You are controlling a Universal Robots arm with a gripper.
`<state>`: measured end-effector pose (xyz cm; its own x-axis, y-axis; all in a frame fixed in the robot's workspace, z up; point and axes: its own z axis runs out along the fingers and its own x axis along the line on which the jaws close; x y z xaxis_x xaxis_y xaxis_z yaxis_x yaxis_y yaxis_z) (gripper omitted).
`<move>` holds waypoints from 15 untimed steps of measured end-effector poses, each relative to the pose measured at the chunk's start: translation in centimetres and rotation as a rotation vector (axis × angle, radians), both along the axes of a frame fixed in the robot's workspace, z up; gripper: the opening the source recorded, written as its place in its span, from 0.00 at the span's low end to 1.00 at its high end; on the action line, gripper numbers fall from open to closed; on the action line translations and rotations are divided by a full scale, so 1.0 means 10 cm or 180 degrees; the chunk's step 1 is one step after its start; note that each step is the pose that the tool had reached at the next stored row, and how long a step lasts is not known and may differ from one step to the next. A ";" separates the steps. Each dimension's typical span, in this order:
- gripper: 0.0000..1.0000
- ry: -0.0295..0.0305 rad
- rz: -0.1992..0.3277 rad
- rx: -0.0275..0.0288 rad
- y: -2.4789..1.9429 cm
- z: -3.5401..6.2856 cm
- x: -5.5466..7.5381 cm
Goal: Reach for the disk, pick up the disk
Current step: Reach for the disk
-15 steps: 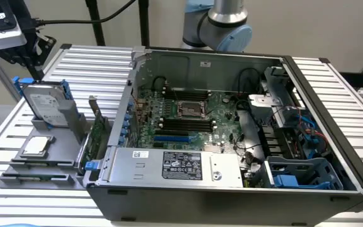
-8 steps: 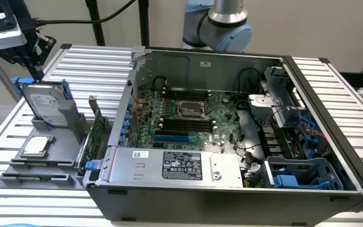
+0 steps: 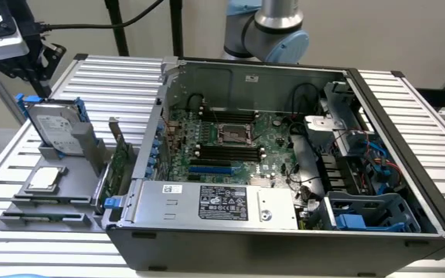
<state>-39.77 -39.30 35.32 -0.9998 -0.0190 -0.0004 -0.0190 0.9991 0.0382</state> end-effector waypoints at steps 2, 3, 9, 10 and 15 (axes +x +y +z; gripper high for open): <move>0.11 -0.0002 0.0001 0.0000 0.012 0.000 -0.09; 0.11 -0.0002 0.0001 0.0000 0.025 0.000 -0.13; 0.11 -0.0003 0.0000 0.0000 0.156 0.000 -0.33; 0.11 -0.0003 0.0000 0.0000 0.168 0.000 -0.34; 0.11 -0.0002 0.0006 -0.0001 0.169 0.000 -0.34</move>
